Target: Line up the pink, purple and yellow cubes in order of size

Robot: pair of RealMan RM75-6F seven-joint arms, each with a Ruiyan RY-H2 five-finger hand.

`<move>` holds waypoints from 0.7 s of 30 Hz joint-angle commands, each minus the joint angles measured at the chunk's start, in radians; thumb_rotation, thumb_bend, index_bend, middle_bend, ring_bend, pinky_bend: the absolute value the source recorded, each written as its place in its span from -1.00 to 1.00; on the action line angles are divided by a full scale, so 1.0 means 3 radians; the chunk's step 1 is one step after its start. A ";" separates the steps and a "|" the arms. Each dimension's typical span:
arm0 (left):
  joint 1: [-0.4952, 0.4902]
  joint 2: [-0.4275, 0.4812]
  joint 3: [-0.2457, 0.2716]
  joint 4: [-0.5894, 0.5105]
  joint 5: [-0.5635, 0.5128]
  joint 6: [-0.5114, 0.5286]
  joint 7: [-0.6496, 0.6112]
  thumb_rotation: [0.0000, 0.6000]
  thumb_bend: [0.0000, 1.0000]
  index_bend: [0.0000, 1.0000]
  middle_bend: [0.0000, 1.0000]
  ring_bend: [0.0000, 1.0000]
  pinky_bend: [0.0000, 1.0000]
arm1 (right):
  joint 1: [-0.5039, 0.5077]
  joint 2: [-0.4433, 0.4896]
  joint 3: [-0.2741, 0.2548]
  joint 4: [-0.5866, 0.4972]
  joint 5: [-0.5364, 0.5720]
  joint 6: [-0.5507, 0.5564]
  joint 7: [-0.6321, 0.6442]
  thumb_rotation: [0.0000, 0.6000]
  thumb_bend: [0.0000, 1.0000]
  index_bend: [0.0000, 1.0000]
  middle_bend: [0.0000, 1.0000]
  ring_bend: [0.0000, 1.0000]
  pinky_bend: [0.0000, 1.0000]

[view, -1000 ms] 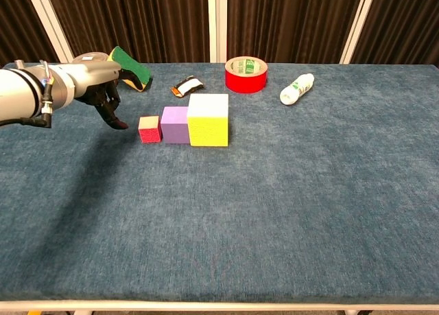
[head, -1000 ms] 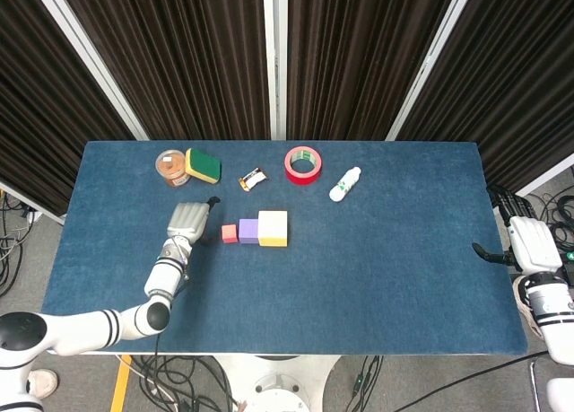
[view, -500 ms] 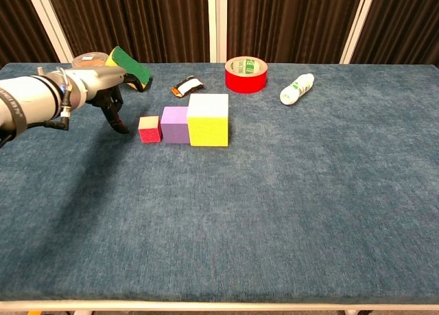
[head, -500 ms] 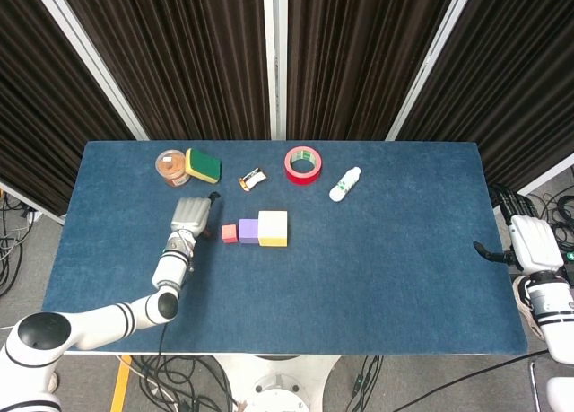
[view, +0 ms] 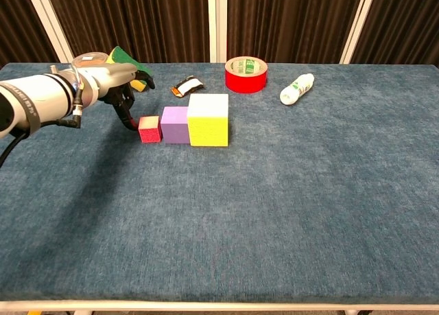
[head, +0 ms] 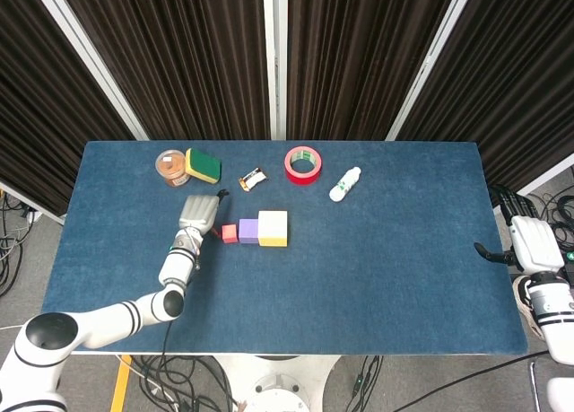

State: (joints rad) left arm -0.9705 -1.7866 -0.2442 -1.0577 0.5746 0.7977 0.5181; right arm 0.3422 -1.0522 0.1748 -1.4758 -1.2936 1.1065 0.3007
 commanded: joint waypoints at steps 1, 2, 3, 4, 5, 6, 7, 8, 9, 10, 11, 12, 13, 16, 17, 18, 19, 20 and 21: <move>-0.0005 -0.0006 -0.0015 0.0002 0.0014 -0.0021 -0.0018 1.00 -0.59 -0.57 0.76 0.81 1.00 | -0.0001 0.0003 0.0003 -0.0006 0.0004 0.0001 -0.0006 1.00 -0.71 -1.00 -0.96 -1.00 -1.00; -0.0007 -0.0008 -0.0020 0.0002 0.0018 -0.0025 -0.0023 1.00 -0.59 -0.57 0.76 0.81 1.00 | -0.0001 0.0004 0.0003 -0.0009 0.0005 0.0002 -0.0008 1.00 -0.71 -1.00 -0.96 -1.00 -1.00; -0.0010 -0.0011 -0.0023 0.0007 0.0025 -0.0028 -0.0025 1.00 -0.59 -0.57 0.76 0.81 1.00 | -0.0001 0.0005 0.0004 -0.0012 0.0006 0.0003 -0.0012 1.00 -0.71 -1.00 -0.96 -1.00 -1.00; -0.0012 -0.0014 -0.0023 0.0011 0.0031 -0.0028 -0.0024 1.00 -0.59 -0.57 0.76 0.81 1.00 | -0.0001 0.0006 0.0004 -0.0014 0.0006 0.0002 -0.0015 1.00 -0.71 -1.00 -0.96 -1.00 -1.00; -0.0014 -0.0018 -0.0023 0.0017 0.0037 -0.0028 -0.0021 1.00 -0.59 -0.57 0.76 0.81 1.00 | -0.0001 0.0007 0.0004 -0.0015 0.0007 0.0001 -0.0017 1.00 -0.71 -1.00 -0.96 -1.00 -1.00; -0.0015 -0.0023 -0.0026 0.0020 0.0035 -0.0033 -0.0022 1.00 -0.59 -0.57 0.76 0.81 1.00 | 0.0000 0.0007 0.0006 -0.0016 0.0009 0.0000 -0.0018 1.00 -0.71 -1.00 -0.96 -1.00 -1.00; -0.0014 -0.0024 -0.0032 0.0016 0.0029 -0.0043 -0.0030 1.00 -0.59 -0.57 0.76 0.81 1.00 | 0.0000 0.0007 0.0007 -0.0016 0.0010 0.0000 -0.0019 1.00 -0.71 -1.00 -0.96 -1.00 -1.00; -0.0014 -0.0022 -0.0039 0.0011 0.0023 -0.0055 -0.0038 1.00 -0.59 -0.57 0.76 0.81 1.00 | 0.0001 0.0007 0.0007 -0.0016 0.0011 -0.0002 -0.0020 1.00 -0.71 -1.00 -0.96 -1.00 -1.00; -0.0016 -0.0021 -0.0040 0.0010 0.0025 -0.0062 -0.0040 1.00 -0.59 -0.57 0.76 0.80 1.00 | 0.0002 0.0006 0.0008 -0.0015 0.0012 -0.0003 -0.0019 1.00 -0.71 -1.00 -0.96 -1.00 -1.00; -0.0020 -0.0022 -0.0035 0.0016 0.0041 -0.0069 -0.0038 1.00 -0.59 -0.57 0.76 0.80 1.00 | 0.0003 0.0004 0.0008 -0.0013 0.0013 -0.0005 -0.0021 1.00 -0.71 -1.00 -0.96 -1.00 -1.00; -0.0022 -0.0023 -0.0033 0.0022 0.0046 -0.0081 -0.0041 1.00 -0.59 -0.57 0.76 0.80 1.00 | 0.0003 0.0003 0.0008 -0.0012 0.0013 -0.0007 -0.0021 1.00 -0.71 -1.00 -0.96 -1.00 -1.00; -0.0024 -0.0025 -0.0033 0.0029 0.0047 -0.0097 -0.0047 1.00 -0.59 -0.57 0.76 0.80 1.00 | 0.0003 0.0002 0.0008 -0.0012 0.0013 -0.0007 -0.0019 1.00 -0.71 -1.00 -0.96 -1.00 -1.00; -0.0029 -0.0025 -0.0036 0.0046 0.0052 -0.0126 -0.0058 1.00 -0.59 -0.57 0.76 0.80 1.00 | 0.0002 0.0001 0.0008 -0.0009 0.0015 -0.0006 -0.0019 1.00 -0.71 -1.00 -0.96 -1.00 -1.00; -0.0039 -0.0032 -0.0041 0.0093 0.0060 -0.0169 -0.0080 1.00 -0.59 -0.58 0.75 0.79 1.00 | -0.0001 0.0000 0.0008 -0.0006 0.0023 -0.0010 -0.0020 1.00 -0.71 -1.00 -0.96 -1.00 -1.00; -0.0040 -0.0034 -0.0041 0.0097 0.0066 -0.0172 -0.0087 1.00 -0.59 -0.59 0.75 0.79 1.00 | -0.0001 0.0001 0.0007 -0.0005 0.0025 -0.0012 -0.0022 1.00 -0.71 -1.00 -0.96 -1.00 -1.00; -0.0039 -0.0036 -0.0042 0.0096 0.0072 -0.0170 -0.0092 1.00 -0.59 -0.59 0.75 0.79 1.00 | -0.0001 0.0001 0.0007 -0.0005 0.0026 -0.0014 -0.0023 1.00 -0.71 -1.00 -0.96 -1.00 -1.00; -0.0041 -0.0036 -0.0045 0.0093 0.0081 -0.0169 -0.0101 1.00 -0.59 -0.59 0.75 0.79 1.00 | 0.0000 0.0001 0.0007 -0.0005 0.0026 -0.0016 -0.0024 1.00 -0.71 -1.00 -0.96 -1.00 -1.00; -0.0040 -0.0036 -0.0047 0.0086 0.0088 -0.0164 -0.0107 1.00 -0.59 -0.59 0.75 0.79 1.00 | 0.0002 0.0001 0.0008 -0.0007 0.0025 -0.0017 -0.0026 1.00 -0.71 -1.00 -0.96 -1.00 -1.00; -0.0040 -0.0036 -0.0050 0.0073 0.0097 -0.0160 -0.0115 1.00 -0.59 -0.59 0.75 0.79 1.00 | 0.0003 0.0000 0.0008 -0.0008 0.0024 -0.0018 -0.0027 1.00 -0.70 -1.00 -0.96 -1.00 -1.00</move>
State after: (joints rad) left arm -0.9825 -1.7973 -0.2584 -1.0338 0.6019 0.7487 0.4853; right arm 0.3430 -1.0521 0.1773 -1.4782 -1.2862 1.1011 0.2925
